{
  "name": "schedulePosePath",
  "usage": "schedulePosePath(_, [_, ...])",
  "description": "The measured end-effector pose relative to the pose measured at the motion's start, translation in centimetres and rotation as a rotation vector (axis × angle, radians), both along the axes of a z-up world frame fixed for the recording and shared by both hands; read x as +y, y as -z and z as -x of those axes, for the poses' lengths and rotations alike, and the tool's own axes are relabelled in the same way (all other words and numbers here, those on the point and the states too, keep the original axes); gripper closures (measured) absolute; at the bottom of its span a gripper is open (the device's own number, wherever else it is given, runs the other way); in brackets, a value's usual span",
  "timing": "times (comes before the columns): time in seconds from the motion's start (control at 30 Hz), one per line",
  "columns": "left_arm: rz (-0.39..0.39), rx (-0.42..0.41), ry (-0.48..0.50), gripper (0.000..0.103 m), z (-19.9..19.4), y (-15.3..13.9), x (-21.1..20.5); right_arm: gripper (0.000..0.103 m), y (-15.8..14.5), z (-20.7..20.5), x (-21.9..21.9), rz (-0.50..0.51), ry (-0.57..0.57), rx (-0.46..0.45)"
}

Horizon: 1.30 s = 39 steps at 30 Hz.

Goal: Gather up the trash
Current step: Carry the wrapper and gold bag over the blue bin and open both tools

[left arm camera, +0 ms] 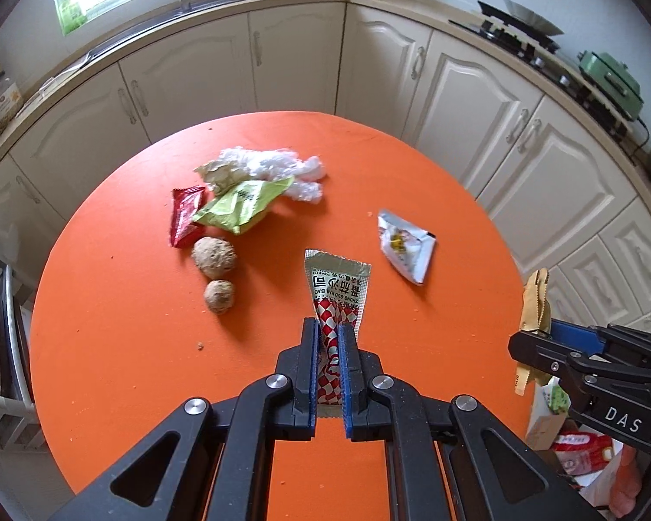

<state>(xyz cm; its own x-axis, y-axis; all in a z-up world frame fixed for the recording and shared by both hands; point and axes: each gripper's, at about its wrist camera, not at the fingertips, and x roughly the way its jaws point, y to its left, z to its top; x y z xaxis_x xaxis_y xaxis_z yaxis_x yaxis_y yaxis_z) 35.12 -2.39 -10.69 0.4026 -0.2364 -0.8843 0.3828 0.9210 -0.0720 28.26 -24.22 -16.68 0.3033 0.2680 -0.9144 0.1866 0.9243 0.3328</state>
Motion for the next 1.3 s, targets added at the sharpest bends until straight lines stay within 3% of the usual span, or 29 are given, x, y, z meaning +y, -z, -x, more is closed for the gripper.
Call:
schedulePosePath(0.33, [-0.053,0.001,0.203,0.099,2.4,0.5,-12.2,0.066,1.3,5.3,-10.4,-0.018,0.207,0.014])
schedulePosePath(0.6, [-0.09,0.005,0.358,0.099,3.8,2.4,-22.2,0.066,3.4,10.4,-18.8,-0.022,0.392,0.046])
schedulePosePath(0.8, [-0.097,0.016,0.44,0.098,3.8,4.5,-28.1,0.066,4.9,14.0,-22.7,-0.022,0.488,0.087])
schedulePosePath(1.07, [-0.121,0.071,0.426,0.088,1.3,7.8,-32.7,0.066,6.8,16.7,-26.0,-0.025,0.546,0.143])
schedulePosePath(1.3, [-0.165,0.087,0.385,0.085,-0.6,9.7,-34.1,0.066,8.2,14.9,-25.9,-0.04,0.517,0.164])
